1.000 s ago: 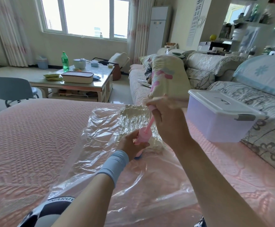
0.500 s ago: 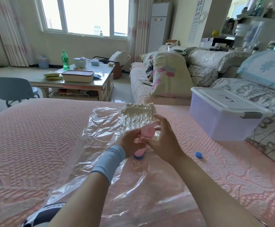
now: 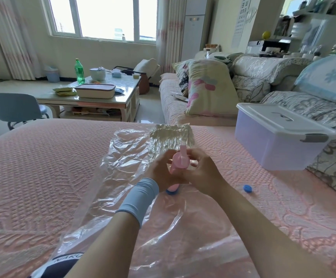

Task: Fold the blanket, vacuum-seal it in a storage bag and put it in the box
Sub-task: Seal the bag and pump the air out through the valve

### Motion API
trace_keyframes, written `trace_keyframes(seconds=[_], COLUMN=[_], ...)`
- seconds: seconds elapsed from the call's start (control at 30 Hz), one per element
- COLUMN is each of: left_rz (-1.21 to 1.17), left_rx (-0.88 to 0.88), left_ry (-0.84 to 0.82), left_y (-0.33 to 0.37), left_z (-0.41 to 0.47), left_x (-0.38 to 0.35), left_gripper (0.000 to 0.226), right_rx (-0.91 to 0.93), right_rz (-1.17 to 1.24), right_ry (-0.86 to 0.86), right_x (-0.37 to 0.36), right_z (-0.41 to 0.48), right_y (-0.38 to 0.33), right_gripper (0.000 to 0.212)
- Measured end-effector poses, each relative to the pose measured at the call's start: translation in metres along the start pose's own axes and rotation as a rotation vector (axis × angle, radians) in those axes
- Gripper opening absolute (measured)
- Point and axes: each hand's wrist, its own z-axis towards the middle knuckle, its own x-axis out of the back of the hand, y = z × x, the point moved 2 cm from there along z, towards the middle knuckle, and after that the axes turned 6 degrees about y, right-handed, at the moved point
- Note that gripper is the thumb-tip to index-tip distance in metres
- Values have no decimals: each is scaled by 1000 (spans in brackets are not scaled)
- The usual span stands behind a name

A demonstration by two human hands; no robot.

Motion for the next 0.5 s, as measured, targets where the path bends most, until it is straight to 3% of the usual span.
trace_keyframes(seconds=[0.07,0.13,0.27,0.5], left_rz=[-41,-16,-38,-26], left_rx=[0,-13,28,26], left_ry=[-113,-182,-89,-69], left_y=[-2,-4,-10,-7], left_z=[4,10,14,11], left_x=[0,1,5,1], left_gripper=[72,63,40,59], right_rx=[-2,1,-4,-7], right_rz=[-9,13,52,82], right_ry=[30,13,-9,53], right_x=[2,6,7,-1], right_z=[5,9,10,7], right_y=[0,-1,0,2], right_gripper=[53,52,65,58])
